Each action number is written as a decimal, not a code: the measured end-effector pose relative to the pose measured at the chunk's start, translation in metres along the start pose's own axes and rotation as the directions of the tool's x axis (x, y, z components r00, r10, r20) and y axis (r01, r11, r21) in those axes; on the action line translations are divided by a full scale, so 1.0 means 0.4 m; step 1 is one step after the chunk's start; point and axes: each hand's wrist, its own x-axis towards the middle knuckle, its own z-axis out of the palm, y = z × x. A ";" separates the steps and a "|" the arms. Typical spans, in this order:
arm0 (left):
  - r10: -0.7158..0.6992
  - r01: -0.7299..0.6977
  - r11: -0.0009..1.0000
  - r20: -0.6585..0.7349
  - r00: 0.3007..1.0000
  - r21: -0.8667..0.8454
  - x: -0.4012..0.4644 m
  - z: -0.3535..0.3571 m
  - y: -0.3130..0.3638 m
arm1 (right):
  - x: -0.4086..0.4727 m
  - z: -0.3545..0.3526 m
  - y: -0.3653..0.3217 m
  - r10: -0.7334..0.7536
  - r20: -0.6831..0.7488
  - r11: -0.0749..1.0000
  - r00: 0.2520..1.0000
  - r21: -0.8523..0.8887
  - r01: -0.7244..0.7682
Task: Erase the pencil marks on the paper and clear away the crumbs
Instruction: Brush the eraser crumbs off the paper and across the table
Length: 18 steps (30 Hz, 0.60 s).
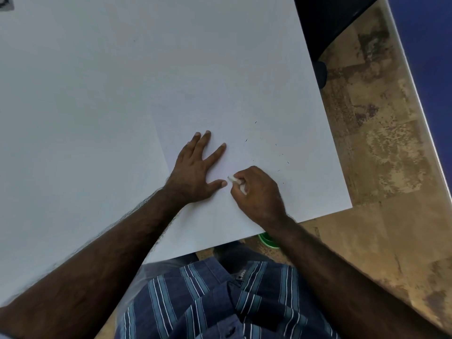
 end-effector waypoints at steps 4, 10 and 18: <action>-0.023 0.023 1.000 0.006 1.000 0.004 0.002 -0.004 0.011 | 0.025 -0.024 0.025 0.131 -0.169 0.991 0.977 0.001 -0.132; -0.041 0.041 0.999 0.036 0.998 0.004 0.003 -0.012 0.020 | 0.001 -0.009 0.018 -0.042 0.012 0.999 0.999 -0.018 0.042; -0.041 0.041 0.999 0.044 0.998 0.002 0.004 -0.011 0.014 | 0.000 -0.002 0.007 -0.138 0.054 0.990 0.989 -0.021 0.139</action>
